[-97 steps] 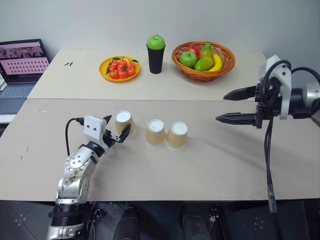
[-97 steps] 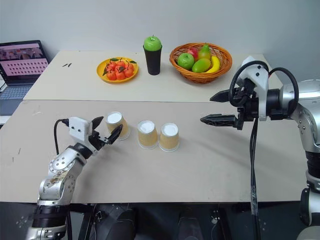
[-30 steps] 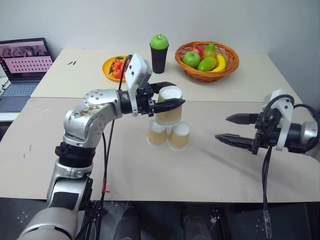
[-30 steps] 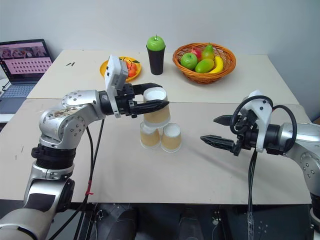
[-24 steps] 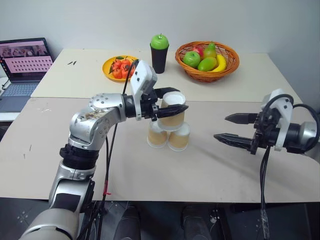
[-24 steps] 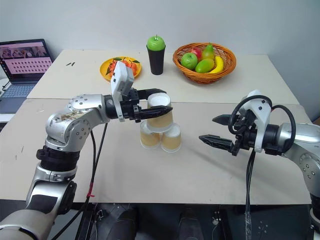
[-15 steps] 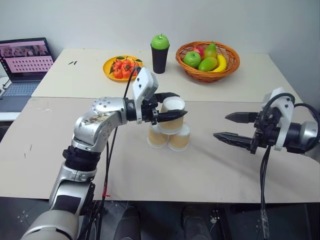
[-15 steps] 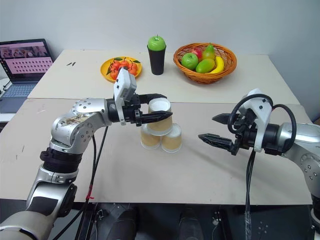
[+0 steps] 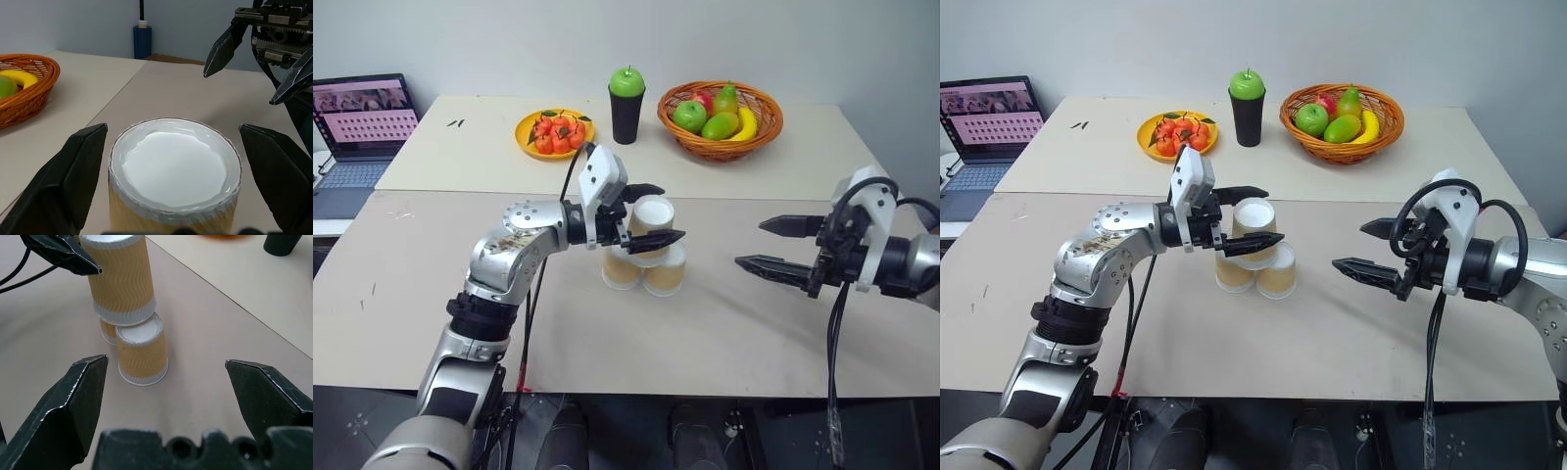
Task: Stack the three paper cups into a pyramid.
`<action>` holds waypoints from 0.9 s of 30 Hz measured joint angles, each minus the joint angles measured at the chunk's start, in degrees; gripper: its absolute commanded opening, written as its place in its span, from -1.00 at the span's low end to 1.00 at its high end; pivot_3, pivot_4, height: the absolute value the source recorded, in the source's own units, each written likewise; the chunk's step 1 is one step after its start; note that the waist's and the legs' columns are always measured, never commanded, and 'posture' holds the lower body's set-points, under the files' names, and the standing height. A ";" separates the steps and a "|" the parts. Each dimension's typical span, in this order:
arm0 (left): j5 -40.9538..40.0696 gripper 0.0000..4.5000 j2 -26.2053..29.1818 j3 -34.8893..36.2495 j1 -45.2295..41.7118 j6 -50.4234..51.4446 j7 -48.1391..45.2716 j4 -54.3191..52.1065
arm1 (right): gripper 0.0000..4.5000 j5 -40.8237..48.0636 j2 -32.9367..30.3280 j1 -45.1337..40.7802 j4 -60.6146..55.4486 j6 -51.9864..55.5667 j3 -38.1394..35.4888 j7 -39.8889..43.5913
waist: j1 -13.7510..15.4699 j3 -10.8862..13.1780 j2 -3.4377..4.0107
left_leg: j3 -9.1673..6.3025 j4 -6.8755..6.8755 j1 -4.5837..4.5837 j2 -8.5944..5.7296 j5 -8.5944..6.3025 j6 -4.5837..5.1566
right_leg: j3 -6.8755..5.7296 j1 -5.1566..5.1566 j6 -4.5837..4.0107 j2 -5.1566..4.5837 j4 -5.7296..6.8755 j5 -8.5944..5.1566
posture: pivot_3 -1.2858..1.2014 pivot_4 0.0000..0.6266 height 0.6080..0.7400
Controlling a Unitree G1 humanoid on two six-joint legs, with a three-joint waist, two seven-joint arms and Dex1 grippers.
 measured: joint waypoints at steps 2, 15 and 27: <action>0.00 0.98 0.00 0.17 0.00 0.05 0.29 0.00 | 1.00 -0.16 0.00 -0.04 0.19 -0.06 0.24 0.19 | -0.02 0.00 0.00 | 0.00 0.00 0.00 0.00 0.00 0.00 | 0.00 0.00 0.00 0.00 0.00 0.00 | 0.03 -0.52 0.95; -3.64 0.98 -1.37 3.66 -4.78 3.16 3.32 -2.36 | 1.00 -1.18 0.00 -2.02 1.97 -1.23 1.67 1.00 | 0.03 0.00 0.00 | 0.00 -0.01 -0.01 0.00 0.00 0.00 | 0.00 0.00 0.02 0.00 -0.02 -0.01 | 0.03 -0.52 0.95; -3.64 0.98 -4.08 14.20 -18.91 2.00 17.33 1.20 | 1.00 -2.17 0.01 -2.89 3.42 -1.42 2.58 2.36 | -0.12 0.00 0.00 | 0.00 -0.02 -0.01 0.00 0.00 0.00 | 0.00 0.00 0.06 0.00 -0.04 -0.02 | 0.03 -0.52 0.95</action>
